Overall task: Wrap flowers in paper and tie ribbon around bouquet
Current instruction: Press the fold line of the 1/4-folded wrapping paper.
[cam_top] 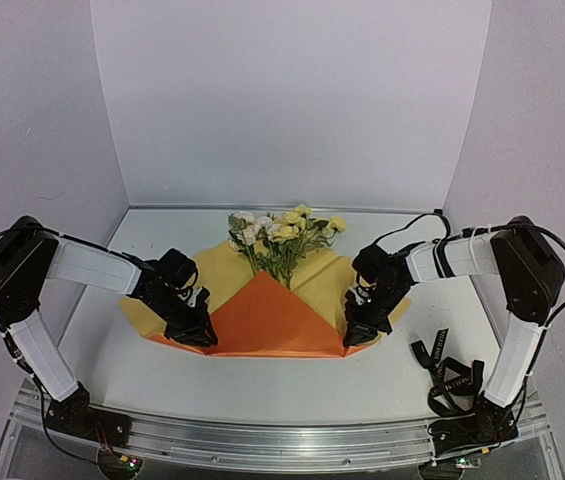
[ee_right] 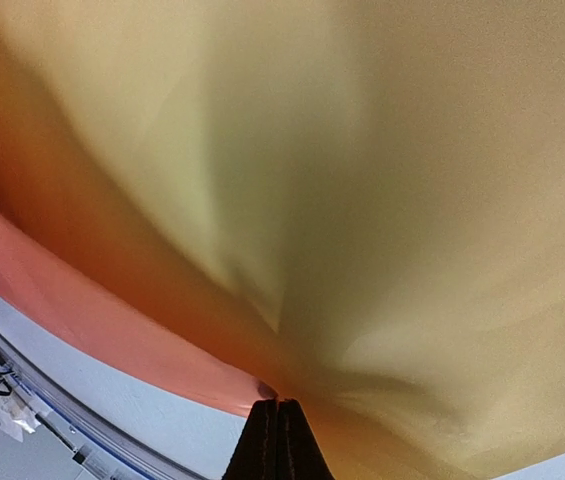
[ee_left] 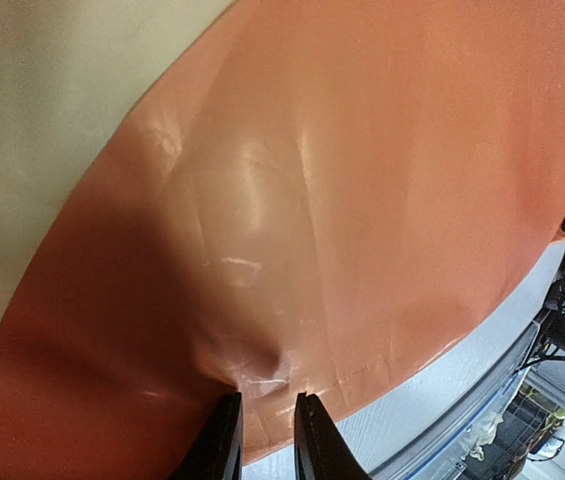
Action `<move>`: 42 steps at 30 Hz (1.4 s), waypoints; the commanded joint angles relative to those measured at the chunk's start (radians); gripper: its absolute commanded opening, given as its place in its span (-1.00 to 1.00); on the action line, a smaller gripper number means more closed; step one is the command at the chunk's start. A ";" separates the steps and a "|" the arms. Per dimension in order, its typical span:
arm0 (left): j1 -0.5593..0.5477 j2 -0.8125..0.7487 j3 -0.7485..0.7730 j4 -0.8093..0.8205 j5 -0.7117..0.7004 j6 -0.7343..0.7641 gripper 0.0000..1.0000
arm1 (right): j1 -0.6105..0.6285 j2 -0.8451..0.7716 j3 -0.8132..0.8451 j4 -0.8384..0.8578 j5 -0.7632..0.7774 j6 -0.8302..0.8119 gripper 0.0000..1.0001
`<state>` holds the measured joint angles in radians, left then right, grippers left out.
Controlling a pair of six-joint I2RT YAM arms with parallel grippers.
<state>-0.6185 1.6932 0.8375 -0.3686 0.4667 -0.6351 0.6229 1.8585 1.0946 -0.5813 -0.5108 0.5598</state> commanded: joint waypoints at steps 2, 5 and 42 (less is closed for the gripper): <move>-0.017 -0.005 -0.003 0.033 -0.039 -0.045 -0.60 | -0.005 -0.058 0.007 -0.080 0.062 -0.029 -1.00; -0.017 -0.020 -0.022 0.034 -0.056 -0.047 -0.60 | -0.005 -0.086 -0.020 -0.098 0.107 -0.034 -1.00; -0.022 -0.012 -0.034 0.054 -0.039 -0.010 -0.61 | 0.361 0.211 0.335 0.302 0.152 0.515 -0.75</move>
<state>-0.6361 1.6863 0.8158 -0.3214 0.4511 -0.6552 0.9657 2.0659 1.4265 -0.3449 -0.3467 1.0092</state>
